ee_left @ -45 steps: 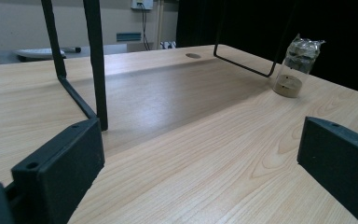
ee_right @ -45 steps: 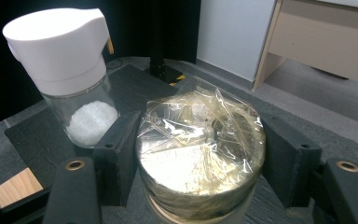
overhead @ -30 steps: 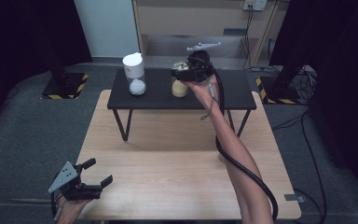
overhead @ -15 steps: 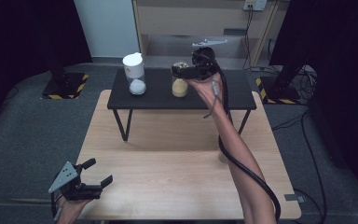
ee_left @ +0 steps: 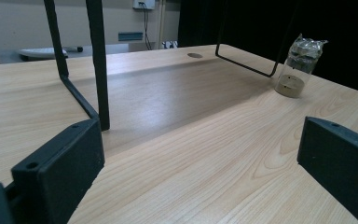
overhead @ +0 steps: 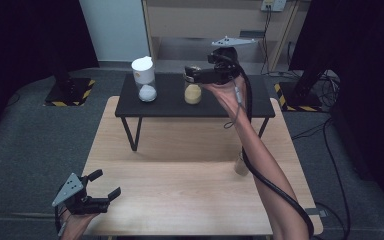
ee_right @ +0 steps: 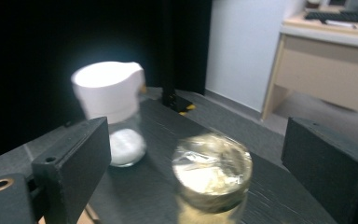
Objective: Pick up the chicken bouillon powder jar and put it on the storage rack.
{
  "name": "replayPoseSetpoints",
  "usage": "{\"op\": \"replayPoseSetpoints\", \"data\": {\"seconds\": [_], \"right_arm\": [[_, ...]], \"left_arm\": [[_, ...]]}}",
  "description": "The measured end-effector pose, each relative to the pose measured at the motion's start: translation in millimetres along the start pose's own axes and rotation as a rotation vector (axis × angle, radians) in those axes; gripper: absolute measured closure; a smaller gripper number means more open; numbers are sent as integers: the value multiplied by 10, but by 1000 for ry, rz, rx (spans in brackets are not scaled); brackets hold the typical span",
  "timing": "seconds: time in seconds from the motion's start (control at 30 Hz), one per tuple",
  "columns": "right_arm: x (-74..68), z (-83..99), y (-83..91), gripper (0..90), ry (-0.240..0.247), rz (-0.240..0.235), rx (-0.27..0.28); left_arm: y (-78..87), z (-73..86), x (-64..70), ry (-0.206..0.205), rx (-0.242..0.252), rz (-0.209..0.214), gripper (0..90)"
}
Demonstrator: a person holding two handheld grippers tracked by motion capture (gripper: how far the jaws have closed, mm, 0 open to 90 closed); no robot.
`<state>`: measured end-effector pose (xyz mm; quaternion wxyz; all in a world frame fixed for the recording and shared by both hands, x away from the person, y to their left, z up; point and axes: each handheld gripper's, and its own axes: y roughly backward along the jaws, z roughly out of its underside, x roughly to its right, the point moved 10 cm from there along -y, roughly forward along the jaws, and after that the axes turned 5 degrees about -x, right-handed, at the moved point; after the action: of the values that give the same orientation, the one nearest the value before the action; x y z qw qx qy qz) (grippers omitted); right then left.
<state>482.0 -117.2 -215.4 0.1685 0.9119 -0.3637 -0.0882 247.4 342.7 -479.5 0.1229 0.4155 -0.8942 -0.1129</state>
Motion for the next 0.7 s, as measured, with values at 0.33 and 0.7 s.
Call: {"op": "replayPoseSetpoints", "data": {"seconds": [0.33,0.7], "right_arm": [[-248,104,439,85,90,-115,61],[-435,348,713,87,160,-170,91]], "left_arm": [[-21,-5,13,4,0,4,0],[-30,0,10,2,-9,9,0]]}}
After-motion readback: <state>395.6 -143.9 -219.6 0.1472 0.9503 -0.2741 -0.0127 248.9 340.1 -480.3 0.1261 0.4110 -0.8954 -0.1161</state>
